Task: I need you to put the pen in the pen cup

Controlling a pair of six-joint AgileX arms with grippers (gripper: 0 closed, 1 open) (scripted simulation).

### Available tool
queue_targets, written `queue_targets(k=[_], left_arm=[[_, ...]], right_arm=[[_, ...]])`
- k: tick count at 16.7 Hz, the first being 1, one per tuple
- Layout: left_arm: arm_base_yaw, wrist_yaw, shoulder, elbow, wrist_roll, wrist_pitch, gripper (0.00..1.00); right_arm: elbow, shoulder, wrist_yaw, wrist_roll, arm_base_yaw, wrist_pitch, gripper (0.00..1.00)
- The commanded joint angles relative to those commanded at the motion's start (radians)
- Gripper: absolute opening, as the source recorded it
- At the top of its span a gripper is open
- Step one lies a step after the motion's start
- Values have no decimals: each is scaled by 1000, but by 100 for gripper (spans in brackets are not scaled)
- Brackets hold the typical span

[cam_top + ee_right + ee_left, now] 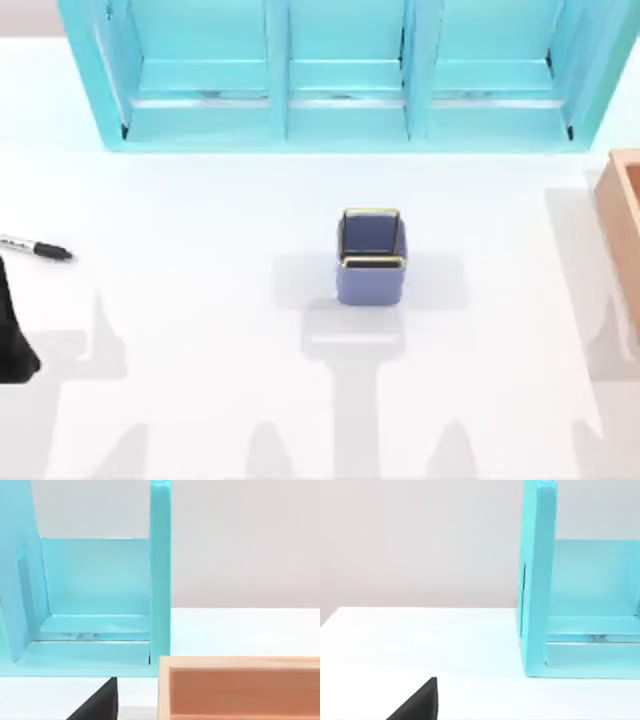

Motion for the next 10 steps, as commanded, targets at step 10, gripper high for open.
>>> queue_targets(k=[10], left_arm=[[144,128,364,126,-290,113,100]], right_arm=[[0,0,0,0,0,0,100]])
